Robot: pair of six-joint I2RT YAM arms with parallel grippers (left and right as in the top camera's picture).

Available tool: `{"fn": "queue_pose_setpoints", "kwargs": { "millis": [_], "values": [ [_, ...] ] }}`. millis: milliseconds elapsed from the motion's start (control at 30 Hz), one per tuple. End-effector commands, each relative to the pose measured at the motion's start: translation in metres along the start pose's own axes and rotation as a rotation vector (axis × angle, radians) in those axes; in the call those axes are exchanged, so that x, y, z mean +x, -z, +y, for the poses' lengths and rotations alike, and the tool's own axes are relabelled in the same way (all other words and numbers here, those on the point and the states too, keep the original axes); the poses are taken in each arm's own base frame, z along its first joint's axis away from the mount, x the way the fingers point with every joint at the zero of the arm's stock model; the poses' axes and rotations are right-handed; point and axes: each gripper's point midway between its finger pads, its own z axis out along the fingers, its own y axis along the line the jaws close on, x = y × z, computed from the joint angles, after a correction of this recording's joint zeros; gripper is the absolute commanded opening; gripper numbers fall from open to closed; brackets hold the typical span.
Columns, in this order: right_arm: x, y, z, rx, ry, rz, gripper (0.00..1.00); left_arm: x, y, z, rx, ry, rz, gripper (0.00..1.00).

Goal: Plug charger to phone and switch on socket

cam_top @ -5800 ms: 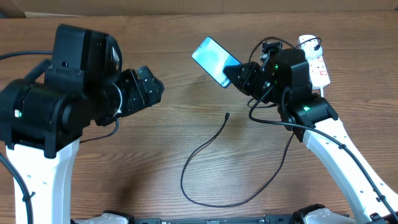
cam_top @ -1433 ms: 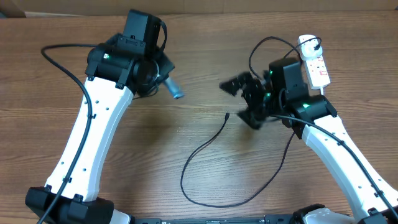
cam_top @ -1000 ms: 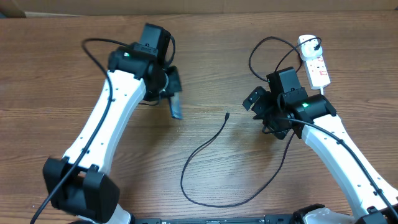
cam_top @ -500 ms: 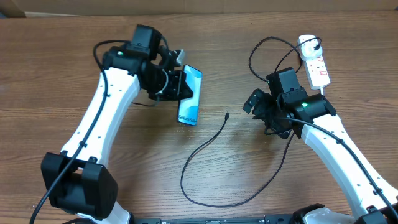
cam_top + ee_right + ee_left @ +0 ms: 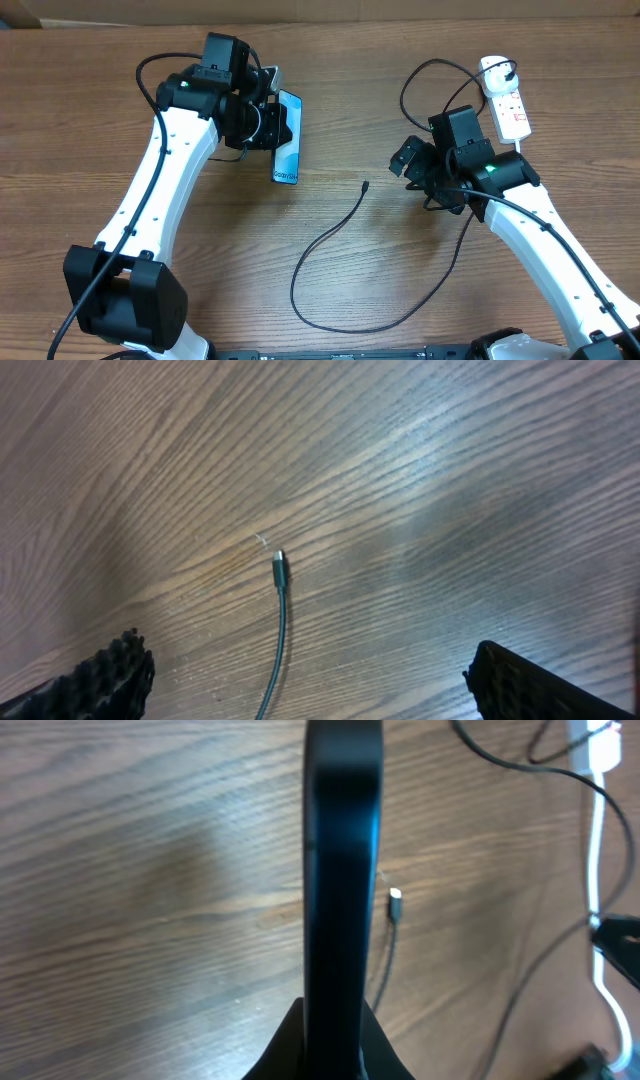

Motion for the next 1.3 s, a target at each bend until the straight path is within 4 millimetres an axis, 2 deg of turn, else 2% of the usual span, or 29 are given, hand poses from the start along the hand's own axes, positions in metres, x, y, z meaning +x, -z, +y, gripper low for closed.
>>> {"fn": "queue_pose_setpoints", "kwargs": {
  "millis": [0,167,367,500,567,633,700,933,1033,1133,1267],
  "values": [
    [-0.005,-0.006,0.002,0.012,0.025,-0.013,1.00,-0.004,0.006,0.002,-0.038,0.010,-0.036,0.04],
    [0.001,-0.025,-0.004,0.055,0.102,0.034,1.00,0.006,-0.001,-0.004,0.022,0.021,0.002,0.04],
    [0.030,-0.051,0.003,0.004,0.125,0.214,0.99,0.017,-0.007,-0.003,0.048,0.044,0.042,0.04],
    [0.048,-0.061,0.006,-0.026,0.108,0.323,0.99,0.016,0.000,0.014,0.081,0.157,0.046,0.04],
    [0.051,-0.060,0.009,-0.041,0.106,0.339,1.00,0.013,0.008,0.009,0.192,0.178,0.045,0.04],
    [0.052,-0.060,0.010,-0.050,0.104,0.346,1.00,0.009,0.018,0.001,0.308,0.171,0.037,0.04],
    [0.052,-0.060,0.010,-0.050,0.104,0.346,1.00,0.007,0.026,0.002,0.366,0.187,0.027,0.04],
    [0.042,-0.062,0.022,-0.097,0.116,0.301,1.00,0.005,0.029,0.016,0.379,0.182,0.004,0.04],
    [0.038,-0.063,0.024,-0.100,0.116,0.281,1.00,0.002,0.027,0.019,0.364,0.168,-0.010,0.04],
    [0.033,-0.065,0.024,-0.092,0.115,0.255,1.00,-0.006,0.018,0.033,0.279,0.143,-0.042,0.04],
    [0.030,-0.066,0.026,-0.098,0.119,0.239,1.00,-0.014,0.009,0.036,0.268,0.125,-0.059,0.04]
  ]
}}
